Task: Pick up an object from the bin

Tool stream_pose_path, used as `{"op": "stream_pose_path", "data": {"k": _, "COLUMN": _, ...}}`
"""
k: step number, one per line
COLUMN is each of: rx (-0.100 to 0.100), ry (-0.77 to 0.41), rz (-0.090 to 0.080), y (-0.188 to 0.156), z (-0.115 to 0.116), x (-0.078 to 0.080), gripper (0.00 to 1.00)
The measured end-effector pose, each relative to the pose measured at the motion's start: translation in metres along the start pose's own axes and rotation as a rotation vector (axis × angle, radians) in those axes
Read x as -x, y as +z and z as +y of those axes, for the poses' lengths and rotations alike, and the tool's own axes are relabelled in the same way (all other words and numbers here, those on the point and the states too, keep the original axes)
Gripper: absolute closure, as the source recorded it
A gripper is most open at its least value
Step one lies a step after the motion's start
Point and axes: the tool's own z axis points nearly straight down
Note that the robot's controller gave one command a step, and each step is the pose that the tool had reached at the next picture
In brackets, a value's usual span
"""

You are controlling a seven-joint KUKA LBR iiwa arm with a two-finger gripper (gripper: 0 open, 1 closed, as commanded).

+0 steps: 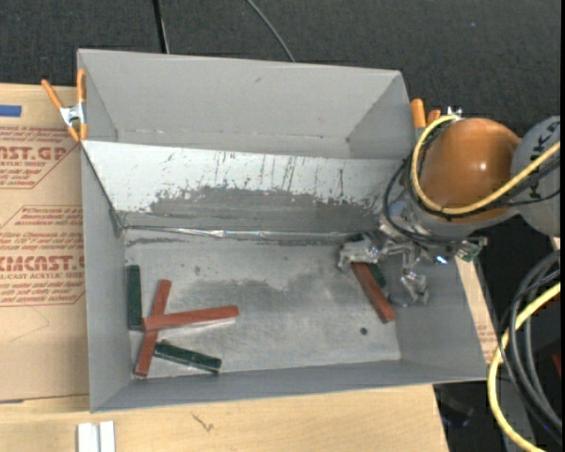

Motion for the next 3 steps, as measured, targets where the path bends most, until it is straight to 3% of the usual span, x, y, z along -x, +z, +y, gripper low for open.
{"op": "stream_pose_path", "data": {"k": 1, "rx": -0.001, "ry": -0.29, "rz": 0.003, "y": 0.003, "z": 0.0, "x": 0.006, "gripper": 1.0}}
{"op": "stream_pose_path", "data": {"k": 2, "rx": -0.001, "ry": -0.289, "rz": 0.003, "y": 0.003, "z": 0.0, "x": 0.006, "gripper": 1.0}}
{"op": "stream_pose_path", "data": {"k": 3, "rx": 0.001, "ry": -0.477, "rz": 0.007, "y": -0.202, "z": 0.022, "x": 0.0, "gripper": 1.0}}
